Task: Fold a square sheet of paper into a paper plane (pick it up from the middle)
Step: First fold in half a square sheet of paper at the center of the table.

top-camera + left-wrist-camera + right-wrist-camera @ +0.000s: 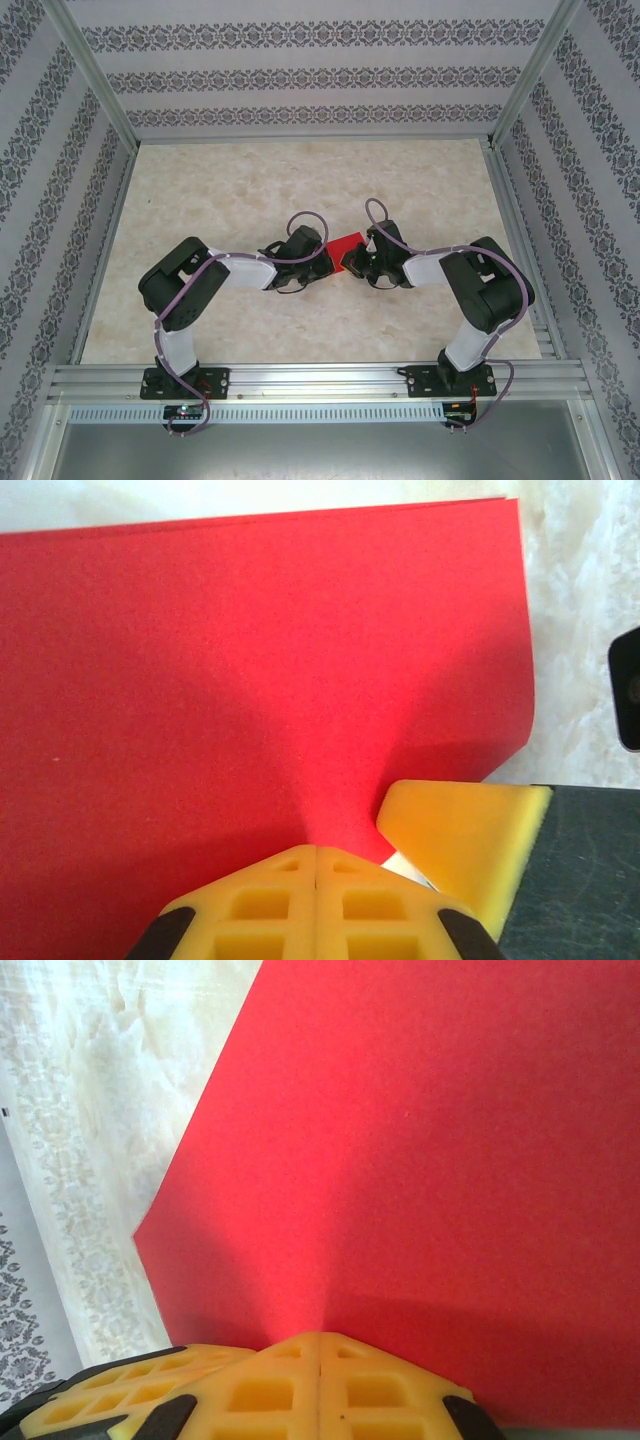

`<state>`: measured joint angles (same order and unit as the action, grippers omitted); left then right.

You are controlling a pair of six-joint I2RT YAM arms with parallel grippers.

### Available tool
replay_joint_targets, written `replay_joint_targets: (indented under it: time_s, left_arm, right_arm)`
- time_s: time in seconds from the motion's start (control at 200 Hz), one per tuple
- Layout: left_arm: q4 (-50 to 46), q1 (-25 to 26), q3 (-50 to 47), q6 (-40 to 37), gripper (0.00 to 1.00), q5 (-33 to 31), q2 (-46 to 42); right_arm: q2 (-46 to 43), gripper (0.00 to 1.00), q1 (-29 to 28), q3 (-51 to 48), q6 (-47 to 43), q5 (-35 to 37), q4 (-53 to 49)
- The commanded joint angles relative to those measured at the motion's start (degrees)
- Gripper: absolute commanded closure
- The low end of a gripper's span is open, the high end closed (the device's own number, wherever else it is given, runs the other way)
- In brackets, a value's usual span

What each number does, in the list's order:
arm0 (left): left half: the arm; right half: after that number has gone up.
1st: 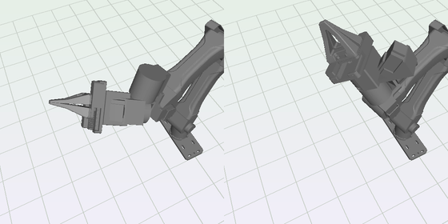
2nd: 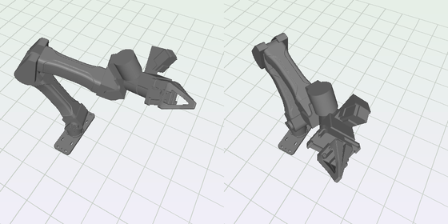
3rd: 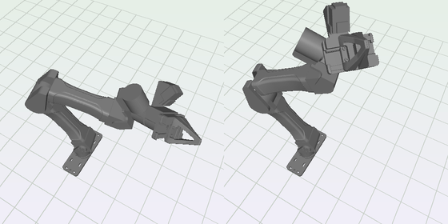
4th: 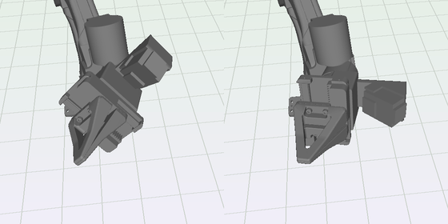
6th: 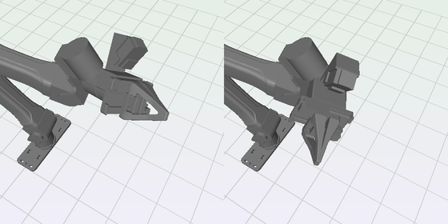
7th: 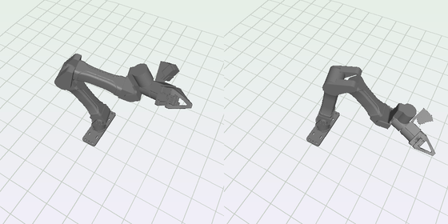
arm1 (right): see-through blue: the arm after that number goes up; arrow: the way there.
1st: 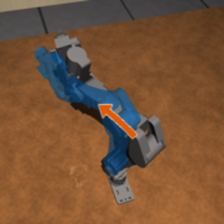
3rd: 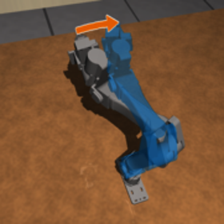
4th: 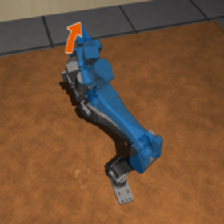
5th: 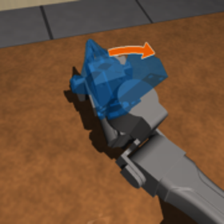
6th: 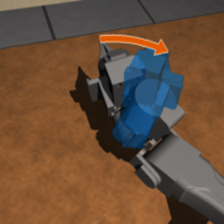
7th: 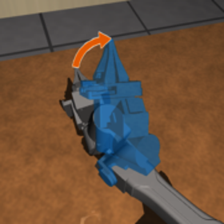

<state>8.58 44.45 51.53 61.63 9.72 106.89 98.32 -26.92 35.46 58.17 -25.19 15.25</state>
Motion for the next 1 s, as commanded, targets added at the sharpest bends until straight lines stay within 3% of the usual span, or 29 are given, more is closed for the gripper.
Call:
replay_joint_targets:
  time_s: [0.0,0.225,0.589,0.714,0.819,0.999]
  left_arm:
    - [-2.58,0.82,-0.50,1.21,1.00,-1.41,1.29]
    - [-7.60,0.64,-0.88,2.71,1.00,-3.52,1.13]
    - [-9.71,0.03,-1.23,3.35,1.00,-3.85,1.74]
    - [-10.17,-0.11,-0.85,2.44,1.00,-3.73,1.90]
    - [-12.92,-0.56,0.62,-1.52,1.00,-3.96,2.04]
    - [-20.83,-2.14,6.78,-18.01,1.00,-2.75,3.53]
  right_arm:
    - [0.20,1.00,-0.21,-0.22,-1.82,0.89,-1.35]
    - [-0.01,1.00,2.53,-0.57,-3.22,1.66,-1.96]
    - [-1.29,1.00,14.87,-0.53,-7.30,4.14,-8.24]
    - [-5.22,1.00,15.90,0.74,-9.19,4.59,-10.90]
    - [-9.80,1.00,14.77,0.86,-9.91,4.01,-11.10]
    - [-12.19,1.00,7.93,1.22,-9.48,4.59,-10.61]
